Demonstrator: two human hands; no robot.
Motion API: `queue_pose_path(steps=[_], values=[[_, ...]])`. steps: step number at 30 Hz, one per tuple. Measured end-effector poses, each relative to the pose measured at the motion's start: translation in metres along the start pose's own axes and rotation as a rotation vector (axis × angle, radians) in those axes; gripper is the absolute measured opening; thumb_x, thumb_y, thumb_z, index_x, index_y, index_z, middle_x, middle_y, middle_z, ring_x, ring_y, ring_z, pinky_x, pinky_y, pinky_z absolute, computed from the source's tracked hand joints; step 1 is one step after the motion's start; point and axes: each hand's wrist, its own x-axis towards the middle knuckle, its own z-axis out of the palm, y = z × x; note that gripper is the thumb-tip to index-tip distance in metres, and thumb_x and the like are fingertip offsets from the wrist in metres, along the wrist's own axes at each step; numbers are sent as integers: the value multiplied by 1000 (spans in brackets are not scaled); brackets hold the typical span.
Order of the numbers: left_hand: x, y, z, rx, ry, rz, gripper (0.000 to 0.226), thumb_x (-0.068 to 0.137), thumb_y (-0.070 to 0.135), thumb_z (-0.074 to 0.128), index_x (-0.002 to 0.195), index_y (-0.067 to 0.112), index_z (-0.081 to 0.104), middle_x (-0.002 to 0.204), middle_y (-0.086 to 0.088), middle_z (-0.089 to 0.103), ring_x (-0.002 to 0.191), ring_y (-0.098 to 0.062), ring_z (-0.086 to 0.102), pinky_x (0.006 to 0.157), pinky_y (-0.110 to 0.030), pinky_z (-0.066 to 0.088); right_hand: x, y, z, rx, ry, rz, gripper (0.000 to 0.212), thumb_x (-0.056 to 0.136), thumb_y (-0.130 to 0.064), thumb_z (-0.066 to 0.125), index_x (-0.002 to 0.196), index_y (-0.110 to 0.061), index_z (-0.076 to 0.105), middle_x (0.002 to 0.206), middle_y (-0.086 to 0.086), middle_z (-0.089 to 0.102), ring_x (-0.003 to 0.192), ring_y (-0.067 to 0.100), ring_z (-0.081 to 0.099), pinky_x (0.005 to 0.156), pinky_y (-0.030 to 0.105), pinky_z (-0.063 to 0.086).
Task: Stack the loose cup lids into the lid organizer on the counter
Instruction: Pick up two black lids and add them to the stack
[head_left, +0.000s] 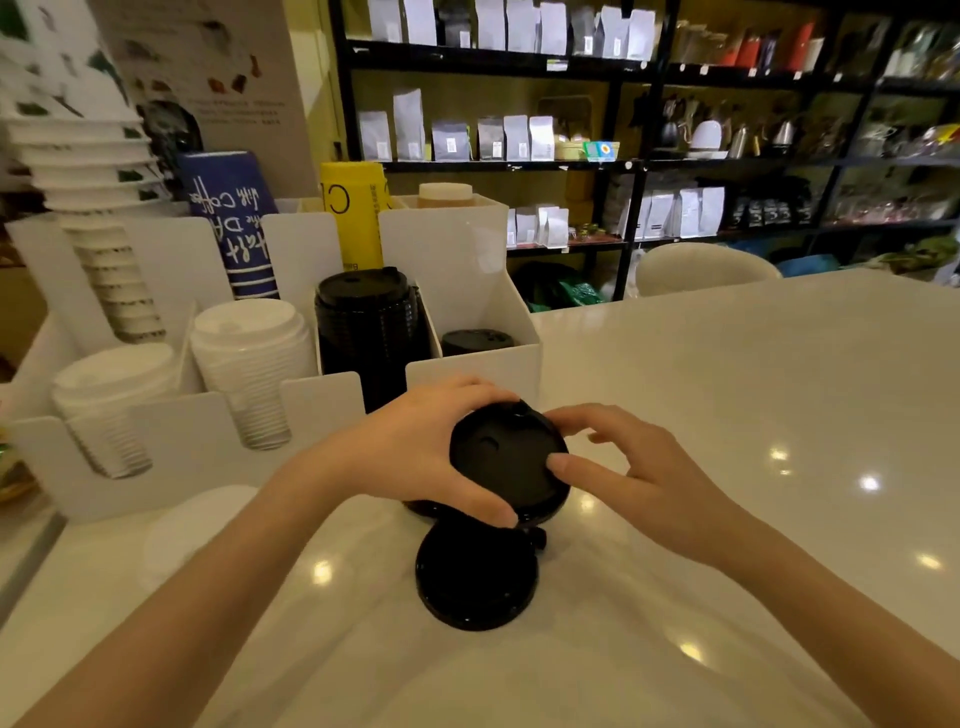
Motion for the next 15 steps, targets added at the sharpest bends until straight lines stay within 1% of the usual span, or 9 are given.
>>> queue_pose_path(steps=[2,3,4,5,7,9,11,13,15], values=[[-3,-4,-12,-16,80,7,77,55,45,79,120,38,39,113,27,39,107,4,39,88,-13,40,17,-9,1,4,20,-33,31,85,-30,54,116,-29,53,117,-7,58,111,7,49,94,25,39],[-5,-7,-18,-23,131,2,77,53,46,79,119,40,39,111,29,38,106,7,39,85,-10,41,26,-14,1,7,29,-48,33,85,-29,54,118,-27,53,118,-6,57,111,9,49,94,25,39],[-8,-10,-25,-33,189,-4,78,51,48,78,118,39,39,112,26,40,107,7,40,84,-9,41,35,-18,1,9,44,-64,35,85,-29,53,120,-25,52,119,-5,57,111,9,49,94,23,39],[-10,-13,-32,-46,253,-10,79,49,52,76,118,37,41,115,20,44,109,4,43,86,-11,42,44,-22,1,16,64,-83,36,85,-29,53,121,-24,51,119,-5,57,109,8,49,92,19,39],[-14,-20,-44,-73,392,-34,81,45,56,73,116,33,45,118,10,49,110,-3,47,90,-18,45,62,-31,1,52,99,-115,34,86,-28,53,119,-23,51,112,-8,58,101,0,50,81,7,40],[-19,-26,-55,-95,533,-55,78,45,53,78,114,30,49,112,9,51,108,-6,50,89,-19,45,80,-40,5,109,112,-136,31,86,-27,52,117,-23,52,101,-13,57,94,-5,49,74,0,40],[-23,-29,-64,-107,654,-68,75,47,50,79,112,26,52,106,12,52,105,-6,51,85,-16,44,96,-47,12,146,123,-164,28,87,-27,51,115,-24,52,98,-15,56,94,-4,50,73,3,41],[-25,-33,-70,-123,750,-82,73,48,49,76,112,24,53,107,9,56,104,-6,52,82,-13,44,111,-54,20,182,146,-196,25,88,-27,49,113,-25,53,95,-17,55,96,-2,51,77,7,43],[-25,-38,-74,-147,834,-100,70,49,50,70,112,25,53,108,9,58,104,-3,53,78,-8,43,126,-59,26,250,178,-223,21,89,-26,47,109,-29,52,93,-23,53,94,-7,52,79,9,44]])
